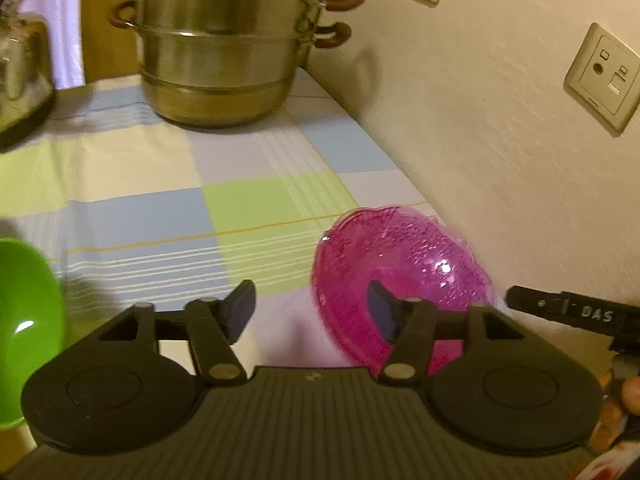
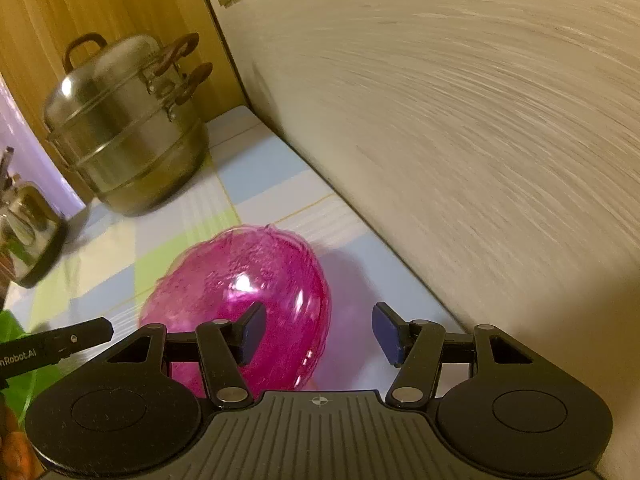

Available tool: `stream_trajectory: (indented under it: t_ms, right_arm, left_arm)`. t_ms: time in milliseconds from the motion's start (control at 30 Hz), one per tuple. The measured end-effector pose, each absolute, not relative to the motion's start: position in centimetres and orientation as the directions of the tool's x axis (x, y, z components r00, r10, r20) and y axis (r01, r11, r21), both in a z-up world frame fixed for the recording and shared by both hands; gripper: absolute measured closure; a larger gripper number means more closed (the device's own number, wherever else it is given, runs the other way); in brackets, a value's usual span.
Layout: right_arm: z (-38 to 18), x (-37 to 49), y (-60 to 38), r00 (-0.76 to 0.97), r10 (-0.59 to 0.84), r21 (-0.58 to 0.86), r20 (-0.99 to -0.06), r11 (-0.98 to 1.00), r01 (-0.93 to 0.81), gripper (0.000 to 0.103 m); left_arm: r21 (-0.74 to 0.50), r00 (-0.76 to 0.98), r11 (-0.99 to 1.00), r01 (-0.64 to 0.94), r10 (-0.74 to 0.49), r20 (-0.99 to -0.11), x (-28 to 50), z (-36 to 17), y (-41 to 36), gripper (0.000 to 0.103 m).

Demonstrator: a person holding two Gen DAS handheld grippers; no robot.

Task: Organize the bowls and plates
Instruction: 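Withdraw both grippers away from the plate stack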

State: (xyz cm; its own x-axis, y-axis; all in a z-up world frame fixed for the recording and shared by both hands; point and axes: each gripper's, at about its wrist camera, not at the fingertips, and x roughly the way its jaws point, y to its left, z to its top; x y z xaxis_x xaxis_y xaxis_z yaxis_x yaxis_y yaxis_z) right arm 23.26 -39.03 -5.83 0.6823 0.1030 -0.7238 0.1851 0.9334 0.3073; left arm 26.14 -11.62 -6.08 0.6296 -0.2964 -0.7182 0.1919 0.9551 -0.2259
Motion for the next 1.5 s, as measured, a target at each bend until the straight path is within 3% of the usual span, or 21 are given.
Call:
stream_trajectory:
  t_ms: [233, 700, 1500]
  right_arm:
    - [-3.6, 19.2, -38.7, 0.686, 0.116, 0.346, -0.719, 0.915, 0.208, 0.043]
    - [1.9, 11.0, -35.0, 0.727, 0.144, 0.357, -0.671, 0.922, 0.147, 0.04]
    - [1.2, 7.4, -24.4, 0.646, 0.318, 0.36, -0.694, 0.93, -0.071, 0.039]
  left_arm:
    - [-0.159, 0.678, 0.977, 0.14, -0.211, -0.704, 20.9, -4.3, -10.5, 0.022]
    - [-0.21, 0.695, 0.974, 0.082, -0.207, -0.689, 10.6, -1.0, -7.5, 0.022]
    - [-0.256, 0.724, 0.959, -0.121, -0.091, -0.683, 3.1, 1.0, 4.1, 0.022]
